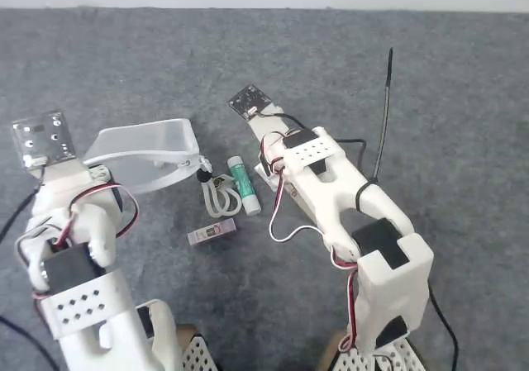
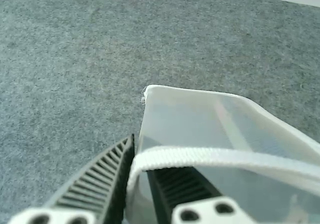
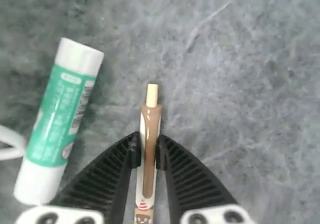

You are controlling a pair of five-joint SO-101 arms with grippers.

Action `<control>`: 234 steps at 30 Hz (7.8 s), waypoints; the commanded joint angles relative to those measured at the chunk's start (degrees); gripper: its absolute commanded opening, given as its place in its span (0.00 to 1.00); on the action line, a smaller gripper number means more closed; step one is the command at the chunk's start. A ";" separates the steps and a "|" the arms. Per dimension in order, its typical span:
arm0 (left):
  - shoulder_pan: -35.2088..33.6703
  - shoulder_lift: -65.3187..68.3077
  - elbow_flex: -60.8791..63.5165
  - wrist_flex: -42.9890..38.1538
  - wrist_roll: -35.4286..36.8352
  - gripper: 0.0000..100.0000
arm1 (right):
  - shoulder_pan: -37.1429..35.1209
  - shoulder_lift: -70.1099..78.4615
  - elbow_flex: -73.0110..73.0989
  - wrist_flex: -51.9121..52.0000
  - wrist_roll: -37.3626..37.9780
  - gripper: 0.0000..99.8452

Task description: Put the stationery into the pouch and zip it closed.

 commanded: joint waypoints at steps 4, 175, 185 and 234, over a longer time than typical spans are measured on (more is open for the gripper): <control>-0.09 -0.18 -0.75 -1.49 0.35 0.01 | 0.92 -9.10 -2.81 8.22 -1.23 0.01; 2.02 -0.18 -0.13 -1.58 0.62 0.01 | -27.56 -42.24 49.49 -99.03 -9.58 0.12; 2.02 -0.18 -0.13 -1.67 0.62 0.01 | -23.52 -59.74 36.92 -51.03 -21.27 0.12; -14.15 -0.18 -3.47 -2.64 5.45 0.01 | -9.01 -12.53 -6.59 6.73 -22.33 0.12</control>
